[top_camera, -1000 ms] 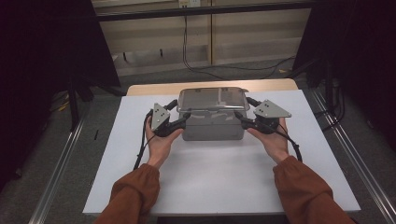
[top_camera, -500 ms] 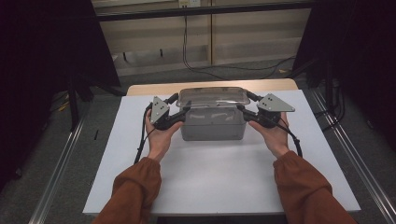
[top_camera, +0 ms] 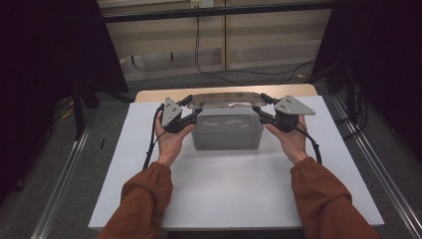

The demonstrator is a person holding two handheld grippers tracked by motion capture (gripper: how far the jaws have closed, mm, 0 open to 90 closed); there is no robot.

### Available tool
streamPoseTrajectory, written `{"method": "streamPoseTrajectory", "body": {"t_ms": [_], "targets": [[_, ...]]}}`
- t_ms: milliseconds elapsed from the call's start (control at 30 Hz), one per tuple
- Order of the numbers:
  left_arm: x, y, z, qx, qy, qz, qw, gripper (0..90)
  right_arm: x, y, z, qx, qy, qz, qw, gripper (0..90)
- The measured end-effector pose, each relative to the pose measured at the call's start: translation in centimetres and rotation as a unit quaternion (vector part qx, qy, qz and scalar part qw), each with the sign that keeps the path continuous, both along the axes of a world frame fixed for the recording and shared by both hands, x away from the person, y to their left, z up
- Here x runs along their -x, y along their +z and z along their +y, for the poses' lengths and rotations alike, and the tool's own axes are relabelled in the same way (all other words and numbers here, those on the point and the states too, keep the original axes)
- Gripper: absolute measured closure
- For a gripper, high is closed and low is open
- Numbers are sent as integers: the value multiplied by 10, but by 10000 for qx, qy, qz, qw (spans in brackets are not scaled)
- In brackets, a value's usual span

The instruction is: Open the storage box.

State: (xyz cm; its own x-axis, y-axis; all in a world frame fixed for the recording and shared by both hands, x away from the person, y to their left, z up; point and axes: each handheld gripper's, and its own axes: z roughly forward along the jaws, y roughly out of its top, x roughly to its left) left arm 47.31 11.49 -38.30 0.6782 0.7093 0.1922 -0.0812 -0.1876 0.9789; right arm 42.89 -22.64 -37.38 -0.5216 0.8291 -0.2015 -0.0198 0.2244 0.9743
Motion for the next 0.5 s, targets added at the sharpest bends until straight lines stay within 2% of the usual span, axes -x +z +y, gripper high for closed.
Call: {"method": "streamPoseTrajectory", "body": {"t_ms": [100, 267, 500], "targets": [[-2, 1, 1, -22, 15, -7, 10000, 522, -1, 1, 0, -28, 9, -28, 10000, 545], [-6, 0, 0, 109, 100, 54, 9999, 522, -5, 5, -1, -5, 30, 35, 10000, 541], [-13, 4, 0, 89, 161, 74, 9998, 538, -11, 8, -1, -89, 41, -1, 10000, 552]]}}
